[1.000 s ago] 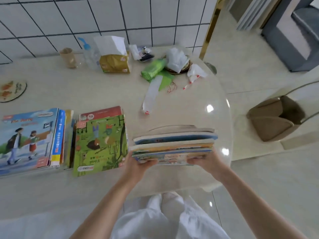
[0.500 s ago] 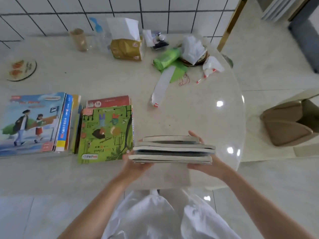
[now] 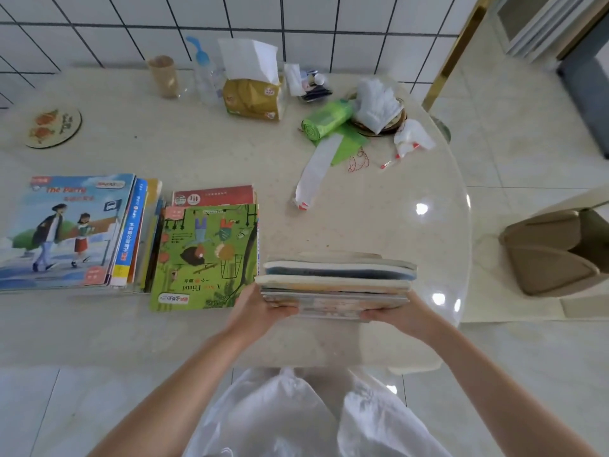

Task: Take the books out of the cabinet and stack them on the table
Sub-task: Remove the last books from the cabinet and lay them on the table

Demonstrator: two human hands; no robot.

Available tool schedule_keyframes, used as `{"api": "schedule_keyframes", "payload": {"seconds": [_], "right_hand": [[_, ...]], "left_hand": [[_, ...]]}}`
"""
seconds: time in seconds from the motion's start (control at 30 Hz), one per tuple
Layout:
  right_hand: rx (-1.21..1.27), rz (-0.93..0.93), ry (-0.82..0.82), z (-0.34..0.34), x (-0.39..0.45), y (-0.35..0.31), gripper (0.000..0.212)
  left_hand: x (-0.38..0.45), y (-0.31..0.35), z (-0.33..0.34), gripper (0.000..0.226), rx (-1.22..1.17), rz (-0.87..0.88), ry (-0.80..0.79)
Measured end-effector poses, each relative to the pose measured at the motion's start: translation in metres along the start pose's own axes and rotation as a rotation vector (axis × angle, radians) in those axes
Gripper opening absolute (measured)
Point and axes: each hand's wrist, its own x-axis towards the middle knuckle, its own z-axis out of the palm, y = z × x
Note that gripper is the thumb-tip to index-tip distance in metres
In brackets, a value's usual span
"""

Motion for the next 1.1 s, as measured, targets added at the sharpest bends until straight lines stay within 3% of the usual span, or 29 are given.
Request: {"api": "schedule_keyframes", "payload": {"seconds": [0.13,0.3,0.47,0.63,0.83,1.03,1.1], "right_hand": [[-0.038,0.002,-0.093,-0.011,-0.001,-0.029,0.052],[-0.062,-0.02,0.025,-0.01,0.001,-0.078,0.043],[0.013,-0.118,0.02,0.011,0.006,-0.124,0.029],[0.119,-0.132,0.016,0.062,0.024,-0.153,0.039],[0.267,0.023,0.136,0.133,0.052,-0.171,0.03],[0.396,0.22,0.196,0.191,0.079,-0.164,0.028],[0.42,0.287,0.206,0.204,0.086,-0.158,0.028]], "left_hand": [[-0.001,0.018,-0.008,0.037,-0.008,0.041,-0.032],[0.01,0.052,-0.042,0.05,0.078,0.138,-0.075],[0.017,0.077,-0.087,0.042,0.034,0.075,-0.13],[0.016,0.07,-0.14,0.038,-0.085,-0.006,-0.146],[0.017,0.041,-0.187,0.064,-0.386,-0.225,-0.089],[0.024,0.016,-0.21,0.023,-0.354,-0.364,0.062],[0.025,0.006,-0.21,0.026,-0.305,-0.377,0.113]]}}
